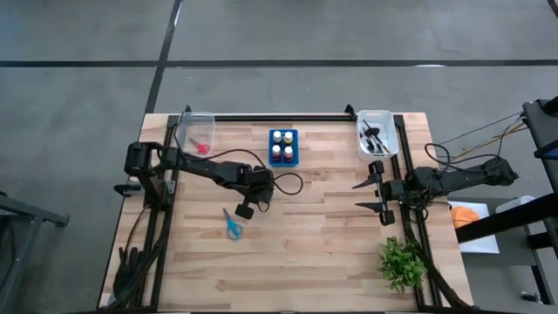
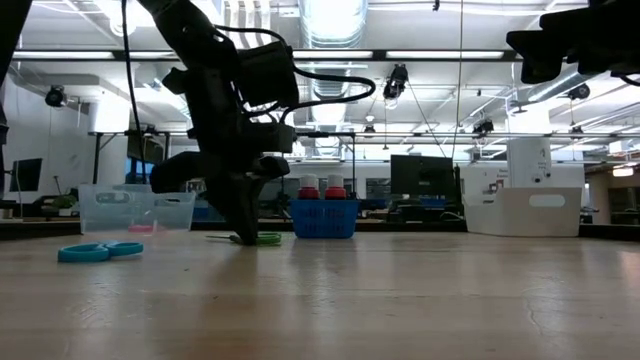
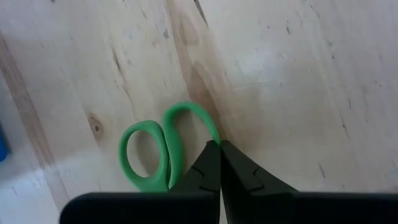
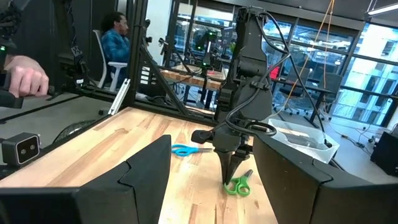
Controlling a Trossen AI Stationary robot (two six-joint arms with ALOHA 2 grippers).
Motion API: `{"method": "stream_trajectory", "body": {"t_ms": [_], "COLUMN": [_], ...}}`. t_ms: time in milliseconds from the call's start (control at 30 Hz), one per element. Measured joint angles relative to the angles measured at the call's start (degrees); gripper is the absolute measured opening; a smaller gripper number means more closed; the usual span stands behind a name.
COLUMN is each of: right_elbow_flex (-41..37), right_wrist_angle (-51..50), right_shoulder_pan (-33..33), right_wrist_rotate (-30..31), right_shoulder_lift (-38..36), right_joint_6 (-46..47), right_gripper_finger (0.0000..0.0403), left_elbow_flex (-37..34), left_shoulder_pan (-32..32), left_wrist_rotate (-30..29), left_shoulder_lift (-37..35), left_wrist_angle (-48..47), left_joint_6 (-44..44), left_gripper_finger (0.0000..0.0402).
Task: Pick & Place Paint Supplies
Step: Put the green scissors into the transparent bin
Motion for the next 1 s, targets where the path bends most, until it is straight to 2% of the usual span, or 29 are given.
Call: {"method": "stream_trajectory", "body": {"t_ms": [600,1000], "right_elbow_flex": [0.0,0.0], "right_wrist_angle": [-0.4,-0.7], "right_shoulder_pan": [0.0,0.0], "right_wrist_rotate": [0.0,0.0], "right_shoulder_lift": [0.0,0.0], "right_joint_6": [0.0,0.4], "right_gripper_finger": [0.0226,0.0226], "left_elbow_flex": [0.0,-3.3], "left_shoulder_pan": [-0.3,-0.3], "left_wrist_rotate": [0.9,1.3], "left_shoulder_lift": [-0.5,-0.8], "left_wrist_angle": [-2.4,-0.2], "left_joint_6": [-1.2,-1.2], "left_gripper_finger": [0.0000,0.0056]}}
